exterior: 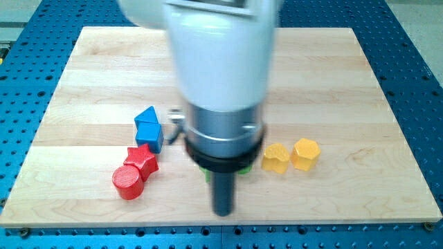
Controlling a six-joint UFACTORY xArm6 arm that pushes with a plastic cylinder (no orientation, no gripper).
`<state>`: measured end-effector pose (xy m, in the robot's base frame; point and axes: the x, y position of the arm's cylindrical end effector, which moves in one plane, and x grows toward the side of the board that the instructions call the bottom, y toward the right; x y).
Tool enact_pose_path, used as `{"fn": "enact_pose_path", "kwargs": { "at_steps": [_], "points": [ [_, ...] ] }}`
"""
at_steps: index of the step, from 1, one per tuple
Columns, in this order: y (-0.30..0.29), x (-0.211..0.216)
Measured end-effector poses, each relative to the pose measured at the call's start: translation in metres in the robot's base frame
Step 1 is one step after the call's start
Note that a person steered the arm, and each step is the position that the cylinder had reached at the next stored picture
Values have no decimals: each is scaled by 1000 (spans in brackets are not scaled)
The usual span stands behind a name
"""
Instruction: Move the heart diagonal to the hexagon
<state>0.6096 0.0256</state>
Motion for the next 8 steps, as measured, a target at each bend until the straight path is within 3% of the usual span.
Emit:
{"fn": "enact_pose_path", "kwargs": {
  "at_steps": [1, 3, 4, 5, 7, 8],
  "points": [
    [60, -22],
    [80, -88],
    [84, -88],
    [90, -58],
    [85, -102],
    [85, -71]
  ]
}}
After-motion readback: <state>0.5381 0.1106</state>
